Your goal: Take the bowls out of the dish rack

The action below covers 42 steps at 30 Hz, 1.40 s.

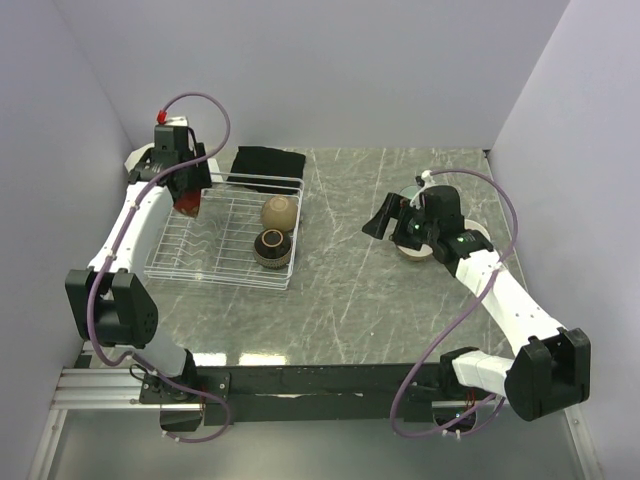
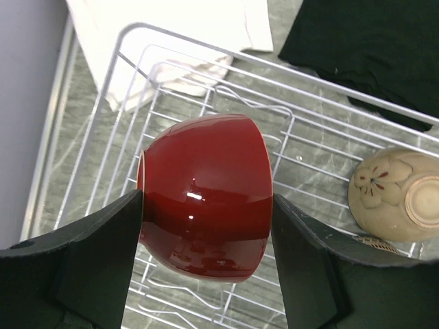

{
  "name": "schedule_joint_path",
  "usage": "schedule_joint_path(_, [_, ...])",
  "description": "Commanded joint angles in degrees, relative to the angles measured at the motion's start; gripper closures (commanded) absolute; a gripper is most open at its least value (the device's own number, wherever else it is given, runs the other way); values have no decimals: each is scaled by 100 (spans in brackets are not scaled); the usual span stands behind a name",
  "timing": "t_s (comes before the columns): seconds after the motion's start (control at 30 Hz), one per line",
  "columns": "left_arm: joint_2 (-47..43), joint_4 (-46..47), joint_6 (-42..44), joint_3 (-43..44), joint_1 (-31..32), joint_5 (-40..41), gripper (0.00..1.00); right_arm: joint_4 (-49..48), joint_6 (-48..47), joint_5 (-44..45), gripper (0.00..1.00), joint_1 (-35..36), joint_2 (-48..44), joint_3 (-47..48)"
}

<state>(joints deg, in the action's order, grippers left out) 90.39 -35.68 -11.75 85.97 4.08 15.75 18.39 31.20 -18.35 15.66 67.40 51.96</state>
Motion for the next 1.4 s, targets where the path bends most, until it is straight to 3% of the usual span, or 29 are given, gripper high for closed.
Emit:
schedule_joint_path(0.0, [-250,413,-179,-89,-30,-169,99,-248,-123,-99,4,113,-7,33])
schedule_joint_path(0.6, [-566,456,-503,-37,-38,-695,99,-424,-149,-608,5,464,265,305])
schedule_joint_path(1.1, [-1348,1704,-2330,-985,-30,-2970,99,-1364,746,-1381,5,974,880,675])
schedule_joint_path(1.37, [-1612,2618,-3272,-1513,216,-3807,99,-1970,1405,-1698,6,1027,1337,868])
